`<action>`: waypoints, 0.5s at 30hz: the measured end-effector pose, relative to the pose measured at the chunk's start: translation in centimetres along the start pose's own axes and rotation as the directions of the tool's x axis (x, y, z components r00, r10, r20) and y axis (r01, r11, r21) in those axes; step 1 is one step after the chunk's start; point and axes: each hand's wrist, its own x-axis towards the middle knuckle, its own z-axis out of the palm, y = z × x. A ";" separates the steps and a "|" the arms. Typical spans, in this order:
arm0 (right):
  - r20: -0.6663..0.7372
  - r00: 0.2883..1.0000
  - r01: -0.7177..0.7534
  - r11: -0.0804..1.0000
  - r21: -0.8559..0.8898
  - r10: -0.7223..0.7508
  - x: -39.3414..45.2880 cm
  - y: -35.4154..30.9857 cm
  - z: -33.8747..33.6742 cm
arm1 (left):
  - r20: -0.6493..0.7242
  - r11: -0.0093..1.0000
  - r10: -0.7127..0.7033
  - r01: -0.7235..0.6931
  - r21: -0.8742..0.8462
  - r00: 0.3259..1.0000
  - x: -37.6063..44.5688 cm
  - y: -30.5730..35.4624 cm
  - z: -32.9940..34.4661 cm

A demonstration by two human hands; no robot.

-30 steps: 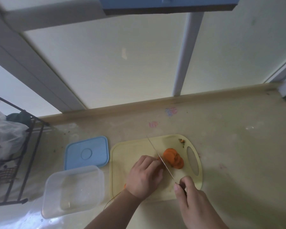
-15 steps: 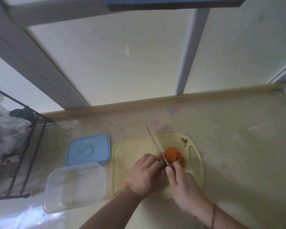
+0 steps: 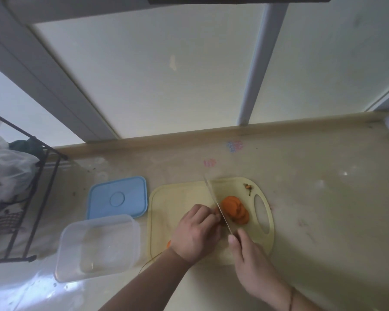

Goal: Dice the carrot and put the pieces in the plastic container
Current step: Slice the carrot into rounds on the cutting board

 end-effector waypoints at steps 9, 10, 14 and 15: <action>-0.077 0.997 -0.008 1.000 0.013 0.009 1.1 0.0 -0.4 | 0.050 0.998 -0.025 0.022 0.054 0.998 -0.1 -0.2 -1.0; -0.089 0.996 0.005 1.000 0.023 -0.002 0.8 -0.1 -0.7 | 0.047 0.998 -0.022 0.019 0.061 0.999 -0.3 -0.2 -1.0; -0.107 0.992 0.068 0.995 0.068 -0.060 -1.2 -0.7 -1.5 | 0.012 0.995 -0.061 0.060 0.074 0.998 -0.6 0.1 -0.6; -0.101 0.993 0.074 0.994 0.079 -0.065 -1.6 -0.8 -1.6 | 0.007 0.995 -0.067 0.067 0.069 0.998 -0.5 0.0 -0.6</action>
